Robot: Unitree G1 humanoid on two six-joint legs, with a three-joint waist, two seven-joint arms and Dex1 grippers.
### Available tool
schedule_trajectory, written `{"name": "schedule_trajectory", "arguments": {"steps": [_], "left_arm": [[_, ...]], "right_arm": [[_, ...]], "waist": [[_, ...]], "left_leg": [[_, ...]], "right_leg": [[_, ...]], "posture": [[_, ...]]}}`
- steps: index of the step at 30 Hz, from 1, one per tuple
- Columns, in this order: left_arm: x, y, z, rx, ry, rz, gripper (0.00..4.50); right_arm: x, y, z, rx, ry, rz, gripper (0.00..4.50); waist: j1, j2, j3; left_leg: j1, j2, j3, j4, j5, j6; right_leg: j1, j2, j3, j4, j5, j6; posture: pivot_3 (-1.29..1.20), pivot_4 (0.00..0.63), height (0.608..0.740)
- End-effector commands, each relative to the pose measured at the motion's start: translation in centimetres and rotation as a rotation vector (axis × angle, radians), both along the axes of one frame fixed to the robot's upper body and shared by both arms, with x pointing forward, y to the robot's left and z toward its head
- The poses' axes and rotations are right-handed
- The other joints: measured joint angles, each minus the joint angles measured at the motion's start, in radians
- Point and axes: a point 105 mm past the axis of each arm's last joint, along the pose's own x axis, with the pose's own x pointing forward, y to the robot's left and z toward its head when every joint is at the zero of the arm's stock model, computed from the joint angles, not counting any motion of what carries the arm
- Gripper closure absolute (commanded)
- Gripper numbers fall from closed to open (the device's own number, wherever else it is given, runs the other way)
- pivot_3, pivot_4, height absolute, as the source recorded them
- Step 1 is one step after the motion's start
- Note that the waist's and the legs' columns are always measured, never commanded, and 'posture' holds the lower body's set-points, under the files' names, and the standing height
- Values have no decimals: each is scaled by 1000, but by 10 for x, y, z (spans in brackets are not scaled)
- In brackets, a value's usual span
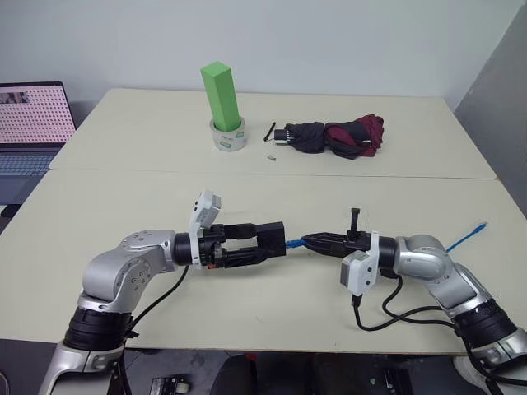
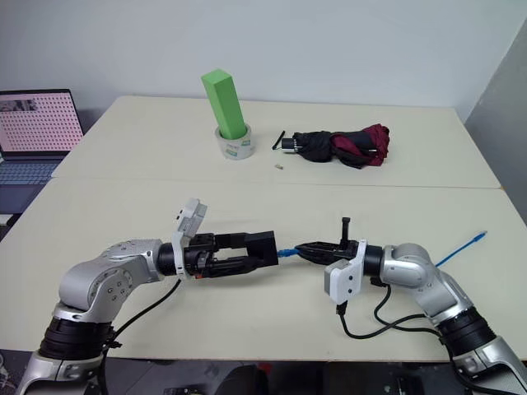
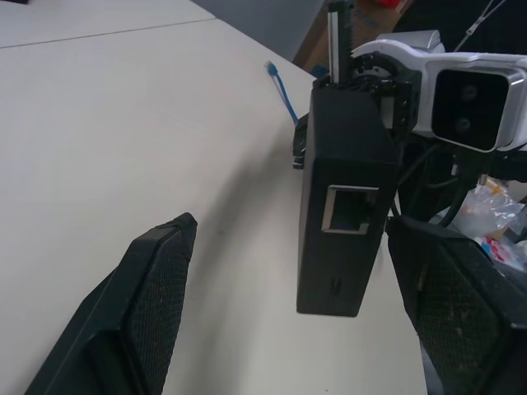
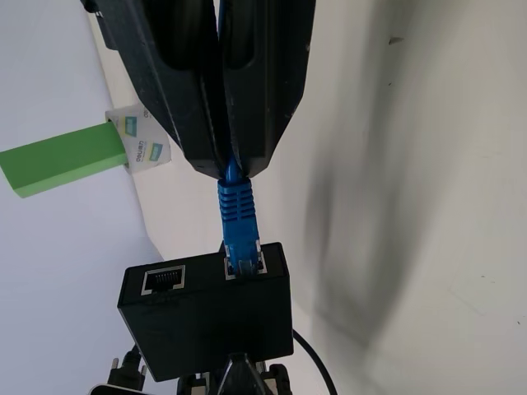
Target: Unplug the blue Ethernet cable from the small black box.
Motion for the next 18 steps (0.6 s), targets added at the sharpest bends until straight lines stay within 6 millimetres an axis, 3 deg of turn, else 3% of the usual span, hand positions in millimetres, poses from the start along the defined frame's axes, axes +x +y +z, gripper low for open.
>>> {"name": "schedule_trajectory", "arguments": {"steps": [1,14,18], "left_arm": [[-5,-6,11,-37,-32,-44,768],[-1,-5,6,-15,-33,-50,3561],[0,-4,5,-12,-36,-49,3711]], "right_arm": [[-2,4,11,24,-36,31,4497],[-1,10,13,45,-53,35,4500],[-3,13,9,1,-82,63,4500]], "waist": [[0,0,0],[0,0,0],[0,0,0]], "left_leg": [[0,0,0,0,0,0],[0,0,0,0,0,0],[0,0,0,0,0,0]], "right_leg": [[0,0,0,0,0,0],[0,0,0,0,0,0],[0,0,0,0,0,0]], "posture": [[0,150,740],[0,150,740],[0,150,740]]}}
